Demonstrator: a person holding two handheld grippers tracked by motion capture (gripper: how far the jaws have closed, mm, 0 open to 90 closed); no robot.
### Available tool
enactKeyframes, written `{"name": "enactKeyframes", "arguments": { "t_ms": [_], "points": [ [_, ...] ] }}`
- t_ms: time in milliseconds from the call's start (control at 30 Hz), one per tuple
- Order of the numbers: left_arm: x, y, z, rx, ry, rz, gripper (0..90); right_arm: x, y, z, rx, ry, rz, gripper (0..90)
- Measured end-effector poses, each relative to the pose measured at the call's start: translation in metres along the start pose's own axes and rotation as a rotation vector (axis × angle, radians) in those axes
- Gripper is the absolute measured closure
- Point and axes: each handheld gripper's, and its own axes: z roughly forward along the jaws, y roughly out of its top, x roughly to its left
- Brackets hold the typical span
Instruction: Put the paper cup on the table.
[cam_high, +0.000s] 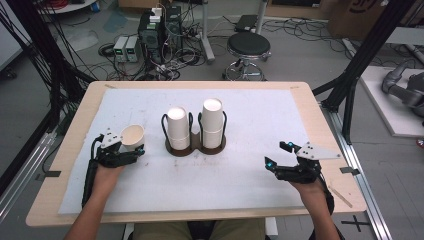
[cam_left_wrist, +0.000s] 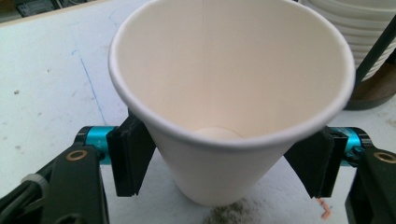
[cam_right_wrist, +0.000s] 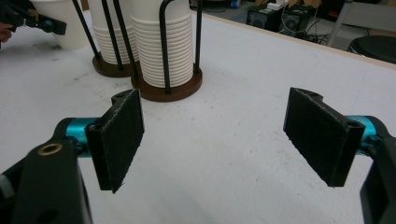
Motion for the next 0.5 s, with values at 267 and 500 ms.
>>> {"name": "enactKeyframes", "arguments": {
  "t_ms": [267,500],
  "points": [
    [-0.001,0.0,0.0,-0.016,-0.005,-0.022,23.5,-0.001,0.0,0.0,0.0,0.003,-0.005,21.0],
    [-0.002,-0.003,-0.022,-0.053,-0.025,-0.073,18.8,-0.002,-0.002,-0.001,0.008,0.0,0.005,21.0]
  ]
}}
